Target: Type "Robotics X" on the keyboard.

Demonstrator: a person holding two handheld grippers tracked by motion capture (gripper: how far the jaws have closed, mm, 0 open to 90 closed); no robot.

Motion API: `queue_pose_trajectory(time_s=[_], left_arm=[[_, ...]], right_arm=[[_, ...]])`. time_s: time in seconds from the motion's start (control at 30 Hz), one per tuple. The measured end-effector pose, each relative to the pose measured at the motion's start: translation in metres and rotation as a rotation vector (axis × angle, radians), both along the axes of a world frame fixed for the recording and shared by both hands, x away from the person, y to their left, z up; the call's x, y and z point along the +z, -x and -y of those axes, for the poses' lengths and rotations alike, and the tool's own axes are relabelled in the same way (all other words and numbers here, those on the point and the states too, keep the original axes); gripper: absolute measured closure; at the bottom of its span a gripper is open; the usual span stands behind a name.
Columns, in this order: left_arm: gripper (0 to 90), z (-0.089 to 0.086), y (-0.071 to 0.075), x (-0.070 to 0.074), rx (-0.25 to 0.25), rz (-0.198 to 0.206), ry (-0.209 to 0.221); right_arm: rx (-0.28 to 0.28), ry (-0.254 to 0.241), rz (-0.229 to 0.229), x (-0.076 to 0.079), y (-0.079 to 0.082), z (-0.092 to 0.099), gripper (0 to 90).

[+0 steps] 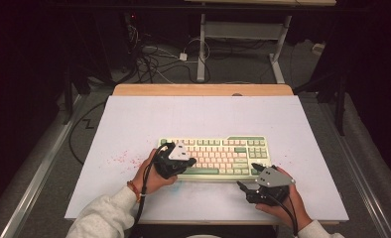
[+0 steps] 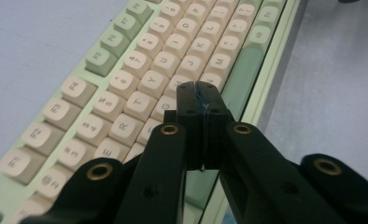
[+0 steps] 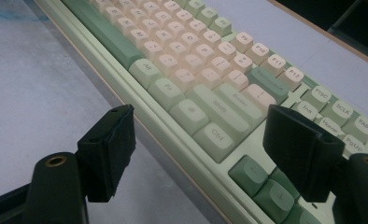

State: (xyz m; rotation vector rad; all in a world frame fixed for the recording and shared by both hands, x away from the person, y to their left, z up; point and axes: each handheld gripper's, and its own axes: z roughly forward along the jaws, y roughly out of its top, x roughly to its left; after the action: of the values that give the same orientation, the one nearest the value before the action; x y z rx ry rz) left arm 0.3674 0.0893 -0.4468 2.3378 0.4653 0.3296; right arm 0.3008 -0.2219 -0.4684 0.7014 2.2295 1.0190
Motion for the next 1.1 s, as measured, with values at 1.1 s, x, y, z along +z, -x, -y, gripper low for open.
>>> queue_pose_trajectory(time_s=[1.1], left_arm=[[76.9,0.007,0.000,0.004,-0.002,0.072,-0.021]], right_arm=[[0.001,0.017,0.000,0.002,0.000,-0.001,26.6]])
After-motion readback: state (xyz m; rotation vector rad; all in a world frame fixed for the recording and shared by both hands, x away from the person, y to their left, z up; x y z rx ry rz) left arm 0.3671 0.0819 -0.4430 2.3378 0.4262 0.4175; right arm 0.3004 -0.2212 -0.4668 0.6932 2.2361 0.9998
